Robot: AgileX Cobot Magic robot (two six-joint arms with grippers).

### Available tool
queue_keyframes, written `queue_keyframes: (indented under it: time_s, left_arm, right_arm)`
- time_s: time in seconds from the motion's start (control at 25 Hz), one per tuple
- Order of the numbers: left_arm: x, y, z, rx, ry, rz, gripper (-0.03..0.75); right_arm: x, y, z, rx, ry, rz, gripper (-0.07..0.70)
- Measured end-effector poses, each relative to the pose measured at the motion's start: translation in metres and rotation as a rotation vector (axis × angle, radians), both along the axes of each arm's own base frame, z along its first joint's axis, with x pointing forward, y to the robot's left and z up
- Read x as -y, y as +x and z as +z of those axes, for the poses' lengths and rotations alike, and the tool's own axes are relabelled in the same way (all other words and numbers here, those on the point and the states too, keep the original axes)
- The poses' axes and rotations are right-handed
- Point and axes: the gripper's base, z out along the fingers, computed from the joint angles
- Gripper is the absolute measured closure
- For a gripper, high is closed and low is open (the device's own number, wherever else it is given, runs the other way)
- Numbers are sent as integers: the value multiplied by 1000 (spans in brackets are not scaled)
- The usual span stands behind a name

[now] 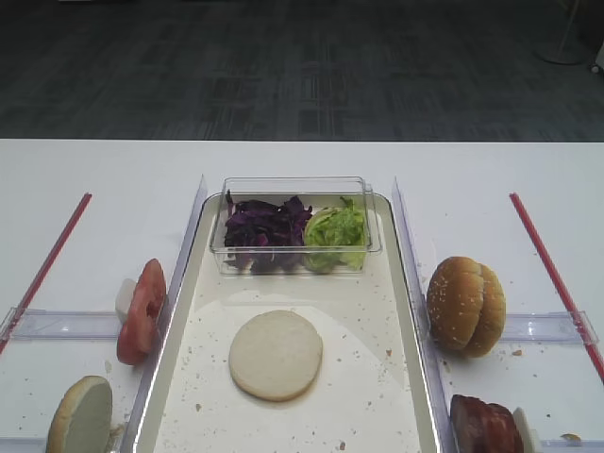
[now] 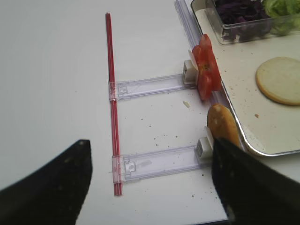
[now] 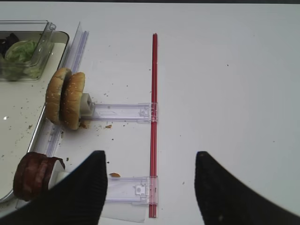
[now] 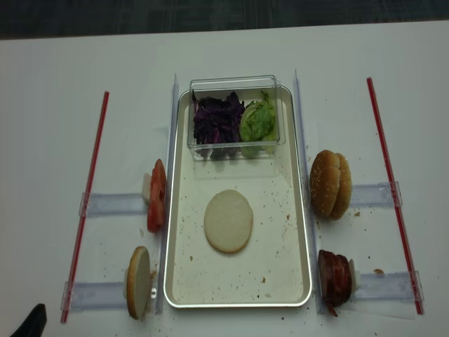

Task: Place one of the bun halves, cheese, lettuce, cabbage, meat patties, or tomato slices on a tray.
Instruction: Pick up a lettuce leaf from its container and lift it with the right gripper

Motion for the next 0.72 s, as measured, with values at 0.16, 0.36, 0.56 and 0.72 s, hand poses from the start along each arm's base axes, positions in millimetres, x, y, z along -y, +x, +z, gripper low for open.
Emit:
queue_keyframes:
  time_s: [0.16,0.36,0.56,0.72]
  left_arm:
    - [0,0,0,0,0,0,224]
    - [0,0,0,0,0,0,224]
    - [0,0,0,0,0,0,224]
    - [0,0,0,0,0,0,224]
  right_arm:
    - [0,0,0,0,0,0,186]
    - [0,0,0,0,0,0,186]
    - [0,0,0,0,0,0,186]
    - [0,0,0,0,-2,1,186]
